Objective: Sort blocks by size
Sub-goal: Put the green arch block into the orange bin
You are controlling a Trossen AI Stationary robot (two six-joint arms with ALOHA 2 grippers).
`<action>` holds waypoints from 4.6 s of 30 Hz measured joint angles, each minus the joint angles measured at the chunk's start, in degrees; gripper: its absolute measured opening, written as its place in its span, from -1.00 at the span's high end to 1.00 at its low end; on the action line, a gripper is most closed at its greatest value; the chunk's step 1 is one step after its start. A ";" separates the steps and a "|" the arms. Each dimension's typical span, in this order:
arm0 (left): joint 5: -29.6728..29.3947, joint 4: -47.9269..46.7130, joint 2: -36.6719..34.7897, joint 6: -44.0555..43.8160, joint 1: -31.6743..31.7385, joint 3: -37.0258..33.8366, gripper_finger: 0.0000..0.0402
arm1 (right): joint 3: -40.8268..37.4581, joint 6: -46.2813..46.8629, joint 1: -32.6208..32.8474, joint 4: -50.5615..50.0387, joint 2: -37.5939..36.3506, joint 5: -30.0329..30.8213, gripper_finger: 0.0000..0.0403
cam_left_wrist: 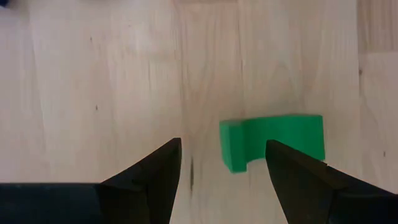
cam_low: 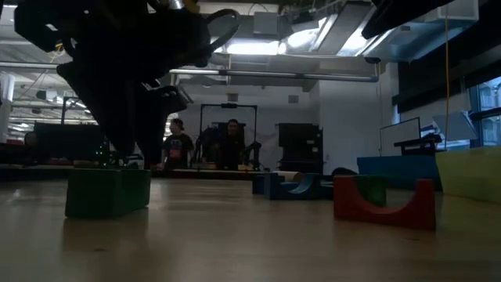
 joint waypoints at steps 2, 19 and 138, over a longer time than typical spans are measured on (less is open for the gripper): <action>-0.21 0.45 0.39 -0.23 -0.22 0.04 -0.09 | 0.00 0.00 0.00 0.02 0.00 0.00 0.41; -0.51 1.44 5.11 -2.63 -1.31 0.04 0.26 | 0.00 0.76 0.00 -0.08 0.00 -2.25 0.41; -15.22 55.64 5.07 22.06 10.10 0.11 0.90 | -34.23 37.29 -8.59 55.37 -10.25 -4.37 0.41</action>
